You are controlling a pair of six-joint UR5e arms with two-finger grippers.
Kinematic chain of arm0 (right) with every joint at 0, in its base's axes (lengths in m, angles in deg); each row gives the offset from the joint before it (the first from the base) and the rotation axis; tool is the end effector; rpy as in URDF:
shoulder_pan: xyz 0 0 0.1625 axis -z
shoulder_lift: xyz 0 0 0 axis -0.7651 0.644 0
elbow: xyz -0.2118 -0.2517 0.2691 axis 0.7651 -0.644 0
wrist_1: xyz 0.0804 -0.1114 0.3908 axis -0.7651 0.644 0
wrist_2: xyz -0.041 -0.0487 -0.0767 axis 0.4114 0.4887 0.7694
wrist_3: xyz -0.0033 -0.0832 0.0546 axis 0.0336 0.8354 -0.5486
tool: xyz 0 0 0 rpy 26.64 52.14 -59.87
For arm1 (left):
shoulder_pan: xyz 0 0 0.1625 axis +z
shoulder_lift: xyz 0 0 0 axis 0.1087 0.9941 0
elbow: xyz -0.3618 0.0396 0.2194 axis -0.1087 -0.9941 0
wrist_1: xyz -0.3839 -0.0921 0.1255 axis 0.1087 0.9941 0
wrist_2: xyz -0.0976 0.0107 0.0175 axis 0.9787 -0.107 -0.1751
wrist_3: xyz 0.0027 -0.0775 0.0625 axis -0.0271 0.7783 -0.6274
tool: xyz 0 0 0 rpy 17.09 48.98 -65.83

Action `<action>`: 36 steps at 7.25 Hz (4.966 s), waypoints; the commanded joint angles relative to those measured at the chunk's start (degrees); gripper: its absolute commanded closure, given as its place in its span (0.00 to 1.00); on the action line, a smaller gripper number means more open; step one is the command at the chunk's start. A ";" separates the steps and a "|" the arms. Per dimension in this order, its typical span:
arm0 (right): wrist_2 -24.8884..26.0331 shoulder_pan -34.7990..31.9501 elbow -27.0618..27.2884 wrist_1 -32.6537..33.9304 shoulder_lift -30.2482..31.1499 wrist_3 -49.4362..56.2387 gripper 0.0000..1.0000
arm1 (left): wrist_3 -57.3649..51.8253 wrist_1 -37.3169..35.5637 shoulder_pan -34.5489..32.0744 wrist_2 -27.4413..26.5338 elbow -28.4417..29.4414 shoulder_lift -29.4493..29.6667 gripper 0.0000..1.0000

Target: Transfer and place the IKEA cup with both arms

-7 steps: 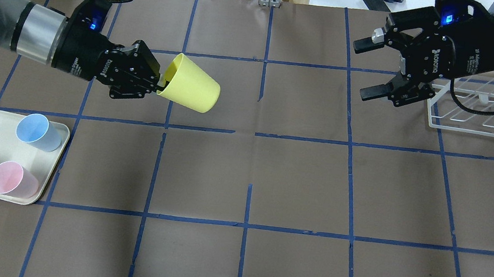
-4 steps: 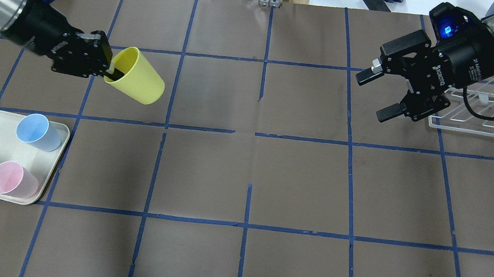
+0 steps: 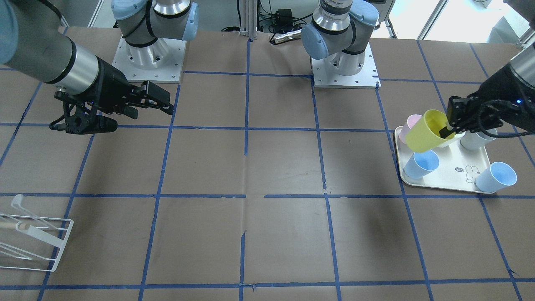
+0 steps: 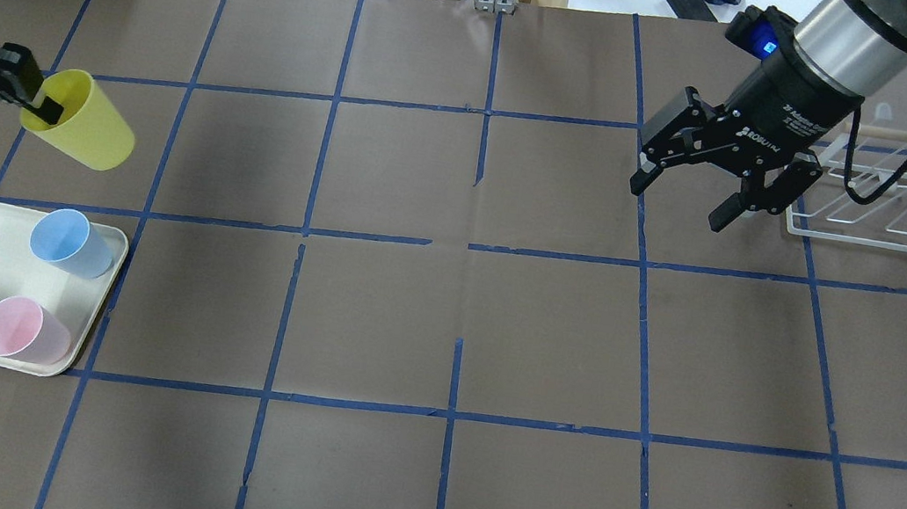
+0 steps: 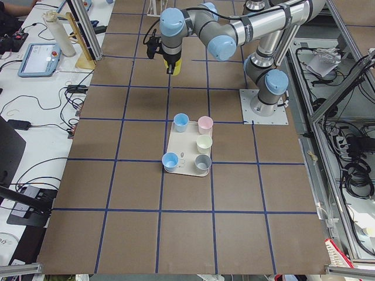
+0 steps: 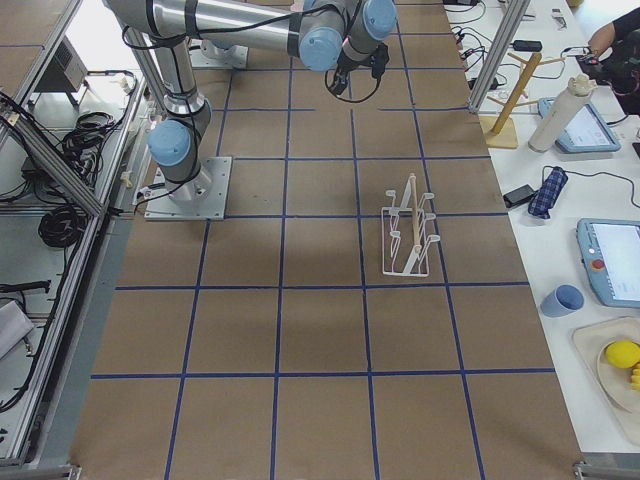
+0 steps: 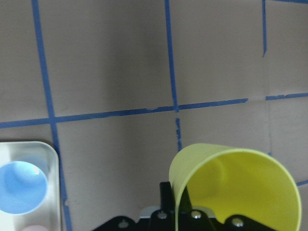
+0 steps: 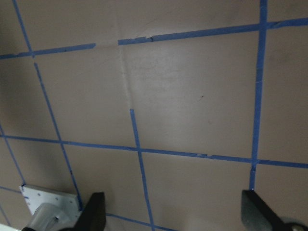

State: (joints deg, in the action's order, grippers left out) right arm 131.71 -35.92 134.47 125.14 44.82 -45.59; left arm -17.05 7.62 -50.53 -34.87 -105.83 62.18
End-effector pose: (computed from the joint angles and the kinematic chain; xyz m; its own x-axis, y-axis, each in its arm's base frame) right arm 0.1259 -0.5173 0.4369 -0.9477 0.1096 -0.2997 0.0348 0.9690 0.2445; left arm 0.1421 -0.5087 0.4358 -0.9469 0.1890 0.2602 0.1638 0.9797 -0.1154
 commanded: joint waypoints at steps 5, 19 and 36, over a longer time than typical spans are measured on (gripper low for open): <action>20.56 -7.16 0.12 12.29 5.89 -7.87 0.00 | -17.41 -10.55 10.11 -11.85 3.34 17.30 1.00; 18.00 -7.33 -0.05 13.87 5.28 -4.70 0.00 | -17.58 -24.09 11.68 -11.59 -4.94 20.65 0.39; 18.00 -7.33 0.21 13.96 5.37 -4.44 0.00 | 43.86 7.28 -32.26 -16.25 8.61 -2.38 0.00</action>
State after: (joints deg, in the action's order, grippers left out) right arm 149.71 -43.25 134.68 139.10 50.19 -50.03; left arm 26.76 15.14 -82.08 -50.25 -95.95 59.95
